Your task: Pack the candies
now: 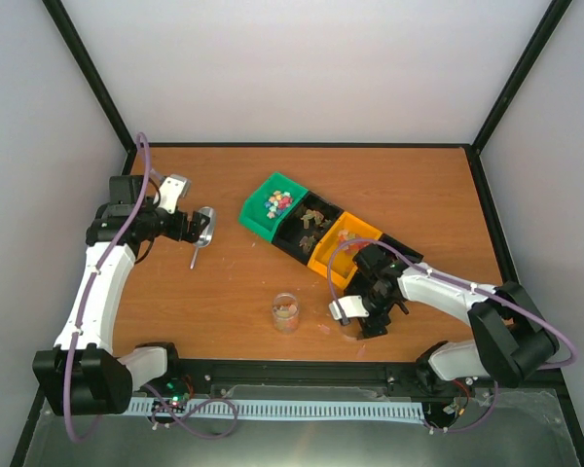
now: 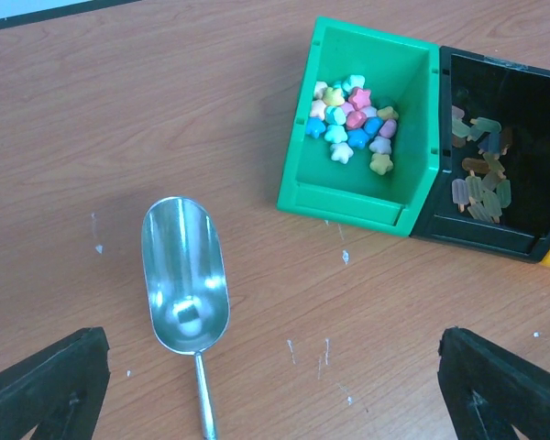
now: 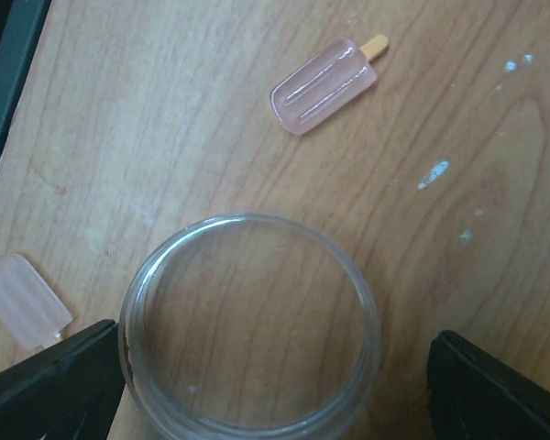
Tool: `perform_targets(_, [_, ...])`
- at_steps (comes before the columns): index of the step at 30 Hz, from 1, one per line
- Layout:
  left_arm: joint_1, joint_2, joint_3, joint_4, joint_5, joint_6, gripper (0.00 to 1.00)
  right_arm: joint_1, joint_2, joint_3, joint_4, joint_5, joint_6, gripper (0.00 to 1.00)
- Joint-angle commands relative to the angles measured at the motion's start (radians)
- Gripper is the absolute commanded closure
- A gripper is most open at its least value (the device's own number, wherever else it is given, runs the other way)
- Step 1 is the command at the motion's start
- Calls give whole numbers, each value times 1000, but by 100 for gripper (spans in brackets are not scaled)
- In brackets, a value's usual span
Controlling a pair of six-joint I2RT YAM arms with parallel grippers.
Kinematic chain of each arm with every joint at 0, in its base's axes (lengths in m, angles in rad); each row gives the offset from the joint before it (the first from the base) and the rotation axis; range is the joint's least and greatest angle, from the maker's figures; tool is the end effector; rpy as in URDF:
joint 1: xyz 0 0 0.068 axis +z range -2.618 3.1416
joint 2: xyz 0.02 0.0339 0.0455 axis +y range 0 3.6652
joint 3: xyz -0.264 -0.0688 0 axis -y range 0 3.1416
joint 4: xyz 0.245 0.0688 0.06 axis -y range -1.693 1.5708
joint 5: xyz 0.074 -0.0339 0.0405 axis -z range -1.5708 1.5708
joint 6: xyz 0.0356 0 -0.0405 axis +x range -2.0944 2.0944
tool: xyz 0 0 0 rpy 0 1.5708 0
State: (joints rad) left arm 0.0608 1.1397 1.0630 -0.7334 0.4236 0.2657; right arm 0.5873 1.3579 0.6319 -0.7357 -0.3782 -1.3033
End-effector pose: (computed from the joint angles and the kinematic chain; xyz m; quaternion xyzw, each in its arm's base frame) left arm 0.2324 -0.0005 0.3173 0.1705 0.8950 -0.1336 0.3898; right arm 0.1583 0.1212 0.1473 -0.8010 0.5659 0.1570 0.1159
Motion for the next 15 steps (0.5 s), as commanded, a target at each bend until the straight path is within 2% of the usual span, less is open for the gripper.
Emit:
perform_targets(1, [5, -4, 17, 14, -5, -8, 0, 18, 12, -29, 26, 19, -31, 12])
perform_targets(5, [6, 6, 22, 15, -2, -4, 0, 19, 9, -39, 27, 16, -39, 18])
perform_targets(11, [5, 19, 36, 19, -12, -8, 0, 18, 17, -4, 23, 10, 0, 40])
perform_targets(15, [5, 25, 41, 15, -24, -6, 0, 13, 9, 59, -30, -41, 34, 42])
